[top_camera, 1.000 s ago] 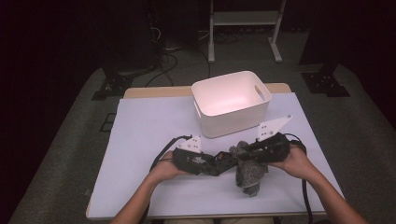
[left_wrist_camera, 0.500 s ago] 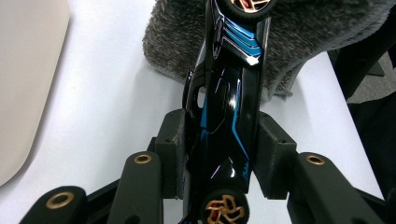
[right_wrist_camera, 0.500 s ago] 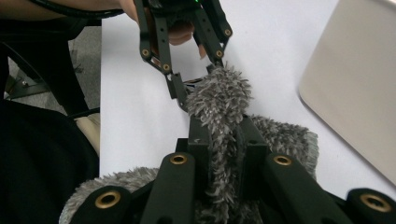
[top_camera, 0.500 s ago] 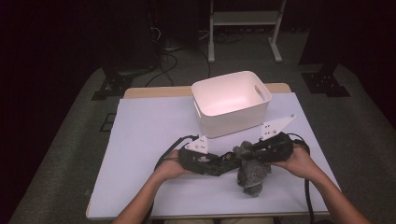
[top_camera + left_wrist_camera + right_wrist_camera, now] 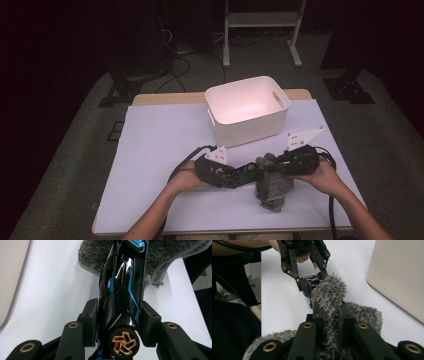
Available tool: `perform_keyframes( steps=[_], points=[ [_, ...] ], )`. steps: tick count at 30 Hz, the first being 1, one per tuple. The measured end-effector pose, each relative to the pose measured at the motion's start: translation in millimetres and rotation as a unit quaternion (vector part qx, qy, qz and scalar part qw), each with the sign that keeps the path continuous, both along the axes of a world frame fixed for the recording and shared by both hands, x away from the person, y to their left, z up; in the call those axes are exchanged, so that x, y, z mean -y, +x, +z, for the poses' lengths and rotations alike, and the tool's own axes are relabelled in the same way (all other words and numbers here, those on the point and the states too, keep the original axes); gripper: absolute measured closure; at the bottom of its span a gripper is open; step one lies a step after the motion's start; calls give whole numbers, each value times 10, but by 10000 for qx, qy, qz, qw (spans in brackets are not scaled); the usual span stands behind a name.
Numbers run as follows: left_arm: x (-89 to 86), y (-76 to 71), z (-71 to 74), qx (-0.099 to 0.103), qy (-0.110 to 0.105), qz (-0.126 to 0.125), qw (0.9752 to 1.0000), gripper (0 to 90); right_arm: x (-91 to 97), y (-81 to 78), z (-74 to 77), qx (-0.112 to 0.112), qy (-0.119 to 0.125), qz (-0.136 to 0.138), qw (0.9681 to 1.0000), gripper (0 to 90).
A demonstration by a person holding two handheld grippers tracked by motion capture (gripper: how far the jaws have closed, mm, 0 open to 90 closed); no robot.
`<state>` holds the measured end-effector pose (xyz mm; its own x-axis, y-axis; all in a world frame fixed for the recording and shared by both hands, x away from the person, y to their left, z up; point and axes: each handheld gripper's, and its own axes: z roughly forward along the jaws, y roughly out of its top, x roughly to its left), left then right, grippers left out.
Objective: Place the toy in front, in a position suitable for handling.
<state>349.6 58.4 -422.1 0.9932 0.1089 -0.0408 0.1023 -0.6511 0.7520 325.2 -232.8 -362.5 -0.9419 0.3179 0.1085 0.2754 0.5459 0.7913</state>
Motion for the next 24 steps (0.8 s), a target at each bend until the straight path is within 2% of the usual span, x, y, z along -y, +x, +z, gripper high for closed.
perform_keyframes(
  steps=[6,18,24],
  points=[
    [10,-23,-13,112,-52,-18,9999,577,57,5,-54,-54,52,-77,9999,787],
    [-58,-35,33,158,204,-49,9997,577,15,12,-122,-124,86,-14,9999,787],
    [-199,-47,57,151,379,39,9992,575,-100,62,-205,-205,133,96,9997,788]
  ],
)
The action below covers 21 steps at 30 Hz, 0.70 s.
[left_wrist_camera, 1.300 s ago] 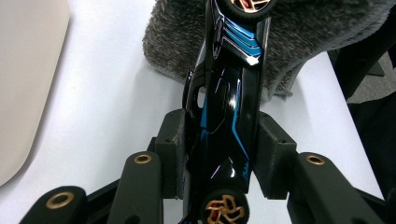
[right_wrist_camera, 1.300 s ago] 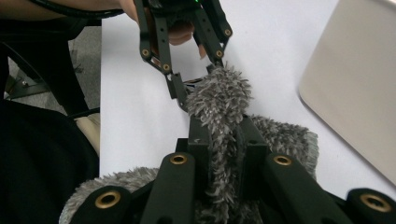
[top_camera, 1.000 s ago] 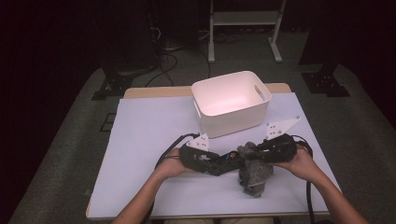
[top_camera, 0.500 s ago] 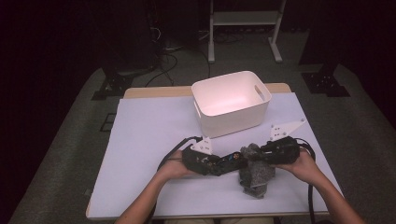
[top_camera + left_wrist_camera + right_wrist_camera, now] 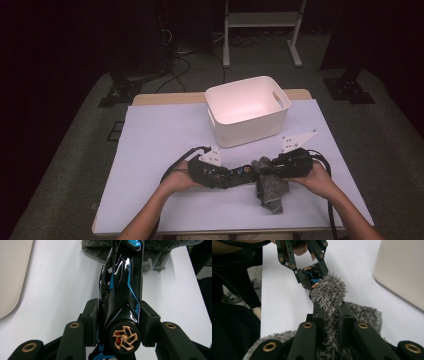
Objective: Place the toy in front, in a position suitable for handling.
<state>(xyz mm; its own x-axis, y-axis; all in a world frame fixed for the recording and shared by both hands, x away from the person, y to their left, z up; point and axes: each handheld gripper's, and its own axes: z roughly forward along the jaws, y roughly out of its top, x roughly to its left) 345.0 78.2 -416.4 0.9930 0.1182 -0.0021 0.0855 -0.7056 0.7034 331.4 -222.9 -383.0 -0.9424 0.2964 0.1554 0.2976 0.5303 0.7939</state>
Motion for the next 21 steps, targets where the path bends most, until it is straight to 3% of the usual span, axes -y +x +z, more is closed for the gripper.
perform_keyframes(
  steps=[5,6,9,16,21],
  points=[
    [-110,-4,12,-25,146,53,9999,564,-105,20,-98,-90,-162,73,9998,788],
    [-144,-5,13,-40,183,64,9998,568,-191,24,-181,-154,-295,160,9993,787],
    [-229,-25,-8,-87,202,147,9996,573,-318,44,-272,-235,-220,272,9991,787],
    [-239,-22,-19,-69,173,93,9998,574,-372,43,-193,-147,-295,283,9991,787],
    [-234,-21,-28,-81,130,110,9998,574,-503,38,-66,-8,-317,457,9985,787]
  ],
)
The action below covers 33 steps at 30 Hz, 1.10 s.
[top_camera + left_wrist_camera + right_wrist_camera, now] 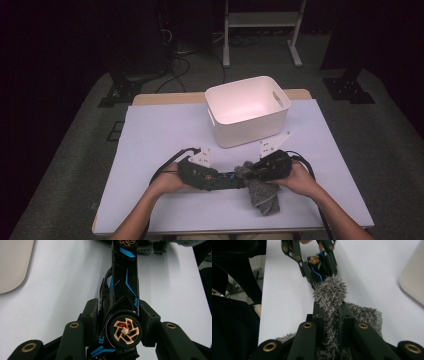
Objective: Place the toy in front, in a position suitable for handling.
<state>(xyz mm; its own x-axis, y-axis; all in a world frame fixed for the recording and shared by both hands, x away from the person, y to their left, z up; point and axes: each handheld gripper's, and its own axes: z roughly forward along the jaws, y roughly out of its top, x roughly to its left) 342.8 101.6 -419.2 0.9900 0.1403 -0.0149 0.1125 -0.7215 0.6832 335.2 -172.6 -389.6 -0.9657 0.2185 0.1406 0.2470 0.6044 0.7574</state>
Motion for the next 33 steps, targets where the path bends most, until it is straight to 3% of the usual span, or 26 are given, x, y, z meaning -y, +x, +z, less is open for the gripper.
perform_keyframes(
  steps=[3,4,8,14,18,20,27,33],
  points=[
    [10,-4,1,24,13,-4,10000,575,-155,12,42,116,-77,164,9998,787],
    [9,-6,1,32,13,-1,10000,574,-233,22,25,145,-241,220,9994,787],
    [-25,-10,-23,2,-87,56,9999,569,-213,48,0,97,-257,200,9994,787],
    [-141,-28,-76,7,-62,242,9997,511,-112,28,5,66,-327,125,9994,787],
    [-255,-43,-131,-81,-190,350,9992,537,-99,30,10,56,-353,110,9993,786],
    [-280,-41,-151,-142,-246,304,9991,546,-103,29,12,29,-352,125,9993,786],
    [-253,-48,-168,-2,-230,174,9996,559,-141,-3,48,61,-456,193,9988,784],
    [-81,-15,-166,80,-176,15,9998,564,-193,14,86,133,-521,234,9983,784]
  ],
)
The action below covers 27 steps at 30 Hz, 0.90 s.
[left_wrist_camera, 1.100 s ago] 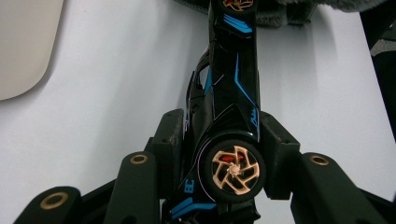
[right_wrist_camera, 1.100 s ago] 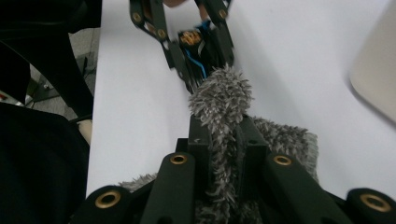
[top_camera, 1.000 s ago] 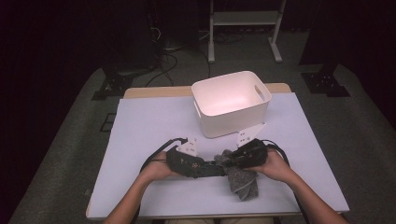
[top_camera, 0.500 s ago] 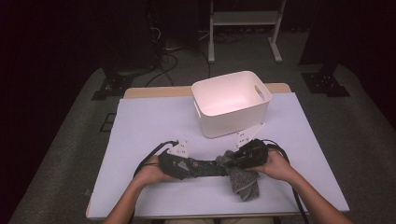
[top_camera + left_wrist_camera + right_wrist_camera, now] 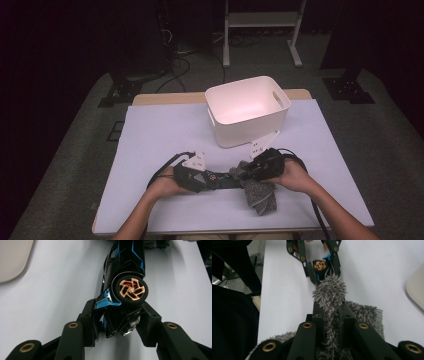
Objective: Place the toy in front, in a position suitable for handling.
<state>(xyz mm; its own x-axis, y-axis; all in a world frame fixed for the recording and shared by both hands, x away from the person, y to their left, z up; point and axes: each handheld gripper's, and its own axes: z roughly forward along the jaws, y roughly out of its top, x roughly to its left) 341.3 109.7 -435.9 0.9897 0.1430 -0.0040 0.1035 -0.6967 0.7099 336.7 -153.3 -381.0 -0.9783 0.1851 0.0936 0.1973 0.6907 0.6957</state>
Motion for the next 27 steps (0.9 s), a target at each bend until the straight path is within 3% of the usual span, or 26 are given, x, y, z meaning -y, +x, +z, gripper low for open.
perform_keyframes(
  steps=[3,9,13,18,27],
  points=[
    [81,22,0,23,30,-56,10000,564,4,16,0,17,-28,2,10000,784],
    [59,14,-22,31,-70,-39,10000,564,183,14,-7,-43,-123,-127,9998,784],
    [57,27,-34,-85,-176,35,9998,558,267,-5,6,-25,-152,-199,9997,783],
    [63,12,-42,-50,-200,55,9998,557,153,-3,25,14,-201,-67,9998,783],
    [57,12,-52,-31,-228,16,9997,557,-271,29,50,131,-281,363,9989,783]
  ],
)
